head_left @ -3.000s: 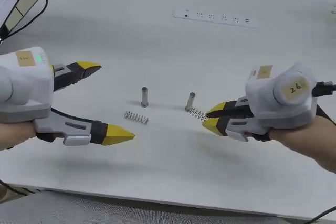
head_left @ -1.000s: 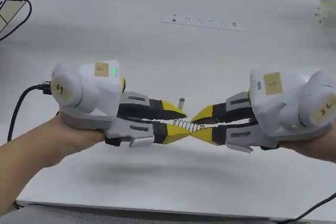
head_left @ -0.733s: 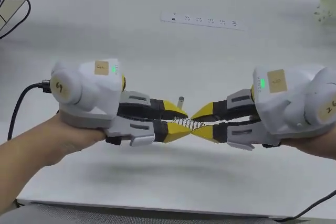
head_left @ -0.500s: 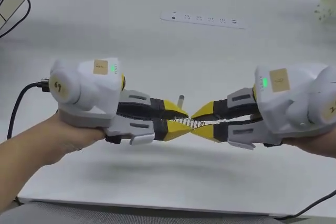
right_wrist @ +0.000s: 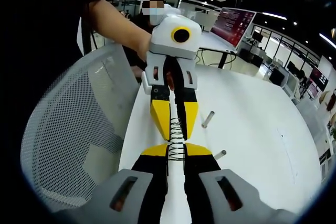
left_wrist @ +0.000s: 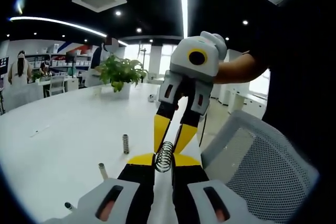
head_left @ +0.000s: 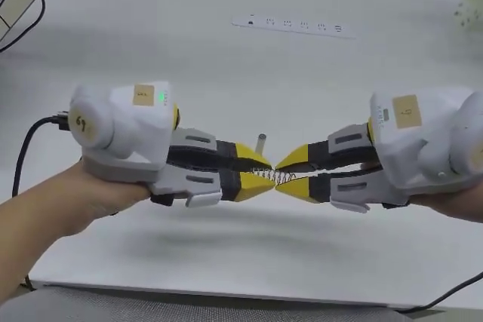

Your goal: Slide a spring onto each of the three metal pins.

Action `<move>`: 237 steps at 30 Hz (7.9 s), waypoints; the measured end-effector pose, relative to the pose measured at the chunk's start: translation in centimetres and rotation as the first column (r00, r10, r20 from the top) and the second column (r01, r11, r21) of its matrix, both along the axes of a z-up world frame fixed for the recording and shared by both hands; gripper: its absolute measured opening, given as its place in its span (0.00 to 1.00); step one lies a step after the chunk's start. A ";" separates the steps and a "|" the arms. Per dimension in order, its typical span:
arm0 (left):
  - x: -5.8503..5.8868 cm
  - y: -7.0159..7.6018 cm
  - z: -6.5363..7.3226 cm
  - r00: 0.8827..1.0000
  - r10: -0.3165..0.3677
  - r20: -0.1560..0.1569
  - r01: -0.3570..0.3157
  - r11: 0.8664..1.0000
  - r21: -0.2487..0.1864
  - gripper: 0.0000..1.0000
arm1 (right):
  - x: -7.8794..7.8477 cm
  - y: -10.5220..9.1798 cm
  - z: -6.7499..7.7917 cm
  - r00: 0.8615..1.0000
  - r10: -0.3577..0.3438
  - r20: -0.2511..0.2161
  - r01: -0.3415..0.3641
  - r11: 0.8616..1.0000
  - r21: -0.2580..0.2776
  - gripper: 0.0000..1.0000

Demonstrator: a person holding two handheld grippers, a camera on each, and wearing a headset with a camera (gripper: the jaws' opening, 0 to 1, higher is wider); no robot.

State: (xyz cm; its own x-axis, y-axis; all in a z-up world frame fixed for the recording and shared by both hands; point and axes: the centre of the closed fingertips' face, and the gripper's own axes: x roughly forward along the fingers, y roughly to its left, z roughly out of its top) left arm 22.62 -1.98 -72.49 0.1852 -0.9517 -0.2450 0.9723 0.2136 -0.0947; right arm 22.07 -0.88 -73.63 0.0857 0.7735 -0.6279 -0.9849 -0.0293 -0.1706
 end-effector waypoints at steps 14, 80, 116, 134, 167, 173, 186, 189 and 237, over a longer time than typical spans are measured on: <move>-0.3 -0.3 0.1 1.000 -0.012 0.017 0.012 1.000 0.004 0.02 | -0.3 -0.1 0.1 0.999 -0.018 -0.032 0.018 1.000 0.007 0.08; -0.6 0.1 -0.3 0.999 -0.027 -0.030 0.027 1.000 0.008 0.02 | -0.4 -0.7 1.9 1.000 0.017 -0.017 -0.017 1.000 -0.003 0.07; -0.5 0.2 -0.3 1.000 -0.016 -0.003 0.016 1.000 0.020 0.02 | -0.9 2.7 5.0 0.996 0.017 -0.092 0.001 0.981 0.193 0.07; -0.2 0.2 0.5 1.000 -0.011 0.006 0.011 1.000 0.000 0.03 | -0.4 3.5 5.9 0.987 -0.043 -0.157 0.089 0.949 0.303 0.07; -0.5 0.4 1.0 1.000 0.013 -0.017 -0.013 1.000 -0.003 0.04 | -1.0 3.6 6.5 0.990 -0.043 -0.138 0.083 0.951 0.298 0.07; -0.5 0.5 1.1 1.000 0.019 -0.022 -0.019 1.000 -0.009 0.07 | -0.9 3.6 6.4 0.990 -0.045 -0.132 0.082 0.953 0.292 0.07; -0.3 0.9 0.8 0.999 0.050 -0.022 -0.049 0.999 0.005 0.24 | -0.6 3.2 6.2 0.990 -0.059 -0.126 0.093 0.954 0.284 0.07; -0.2 1.4 0.7 0.998 0.062 -0.020 -0.062 0.998 0.009 0.25 | -0.4 3.1 6.2 0.990 -0.066 -0.123 0.099 0.954 0.283 0.07; 2.8 14.9 -1.7 0.897 0.440 0.035 -0.441 0.892 0.095 0.83 | 3.4 0.1 4.0 0.969 -0.235 -0.082 0.248 0.938 0.243 0.08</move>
